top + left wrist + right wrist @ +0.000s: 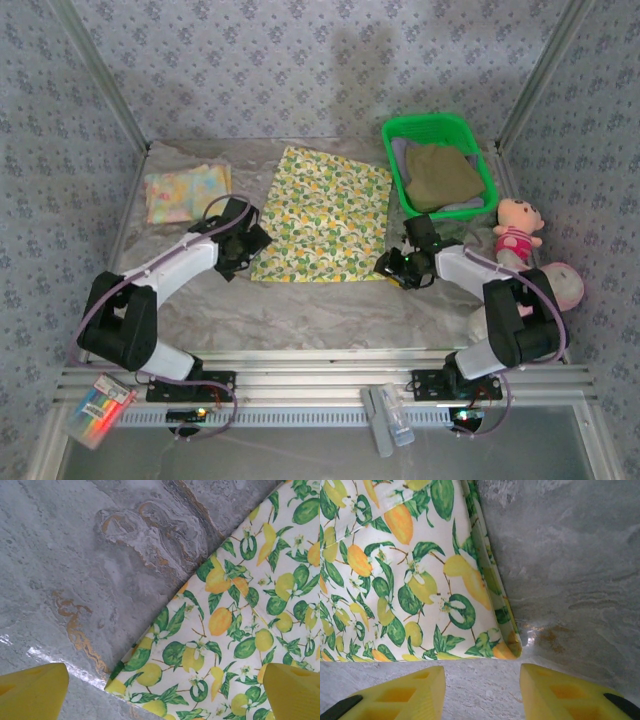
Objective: Fold and stack the skirts
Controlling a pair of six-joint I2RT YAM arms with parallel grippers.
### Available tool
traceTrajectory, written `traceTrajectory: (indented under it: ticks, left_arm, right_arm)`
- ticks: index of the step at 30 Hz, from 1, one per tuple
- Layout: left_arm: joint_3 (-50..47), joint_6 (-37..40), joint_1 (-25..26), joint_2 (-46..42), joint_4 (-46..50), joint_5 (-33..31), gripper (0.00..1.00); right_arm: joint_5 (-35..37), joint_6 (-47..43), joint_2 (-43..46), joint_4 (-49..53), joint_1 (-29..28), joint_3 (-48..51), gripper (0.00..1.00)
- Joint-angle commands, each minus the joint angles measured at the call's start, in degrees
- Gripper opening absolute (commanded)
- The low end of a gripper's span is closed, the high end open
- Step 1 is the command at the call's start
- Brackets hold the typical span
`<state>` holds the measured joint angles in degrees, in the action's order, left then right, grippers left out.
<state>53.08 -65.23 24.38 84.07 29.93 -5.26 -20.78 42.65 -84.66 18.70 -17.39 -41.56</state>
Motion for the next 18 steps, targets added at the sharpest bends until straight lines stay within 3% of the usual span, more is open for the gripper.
traceTrajectory:
  ticks: [1, 18]
  left_arm:
    - [-0.6, -1.2, -0.4, -1.1, 0.8, -0.8, 1.0]
    - [-0.7, -0.5, -0.8, 1.6, -1.5, 4.4, 1.0]
  right_arm:
    - [0.7, 0.9, -1.0, -0.2, -0.4, 0.7, 0.44]
    - [1.5, 0.1, -3.9, -3.0, -1.1, -0.4, 0.43]
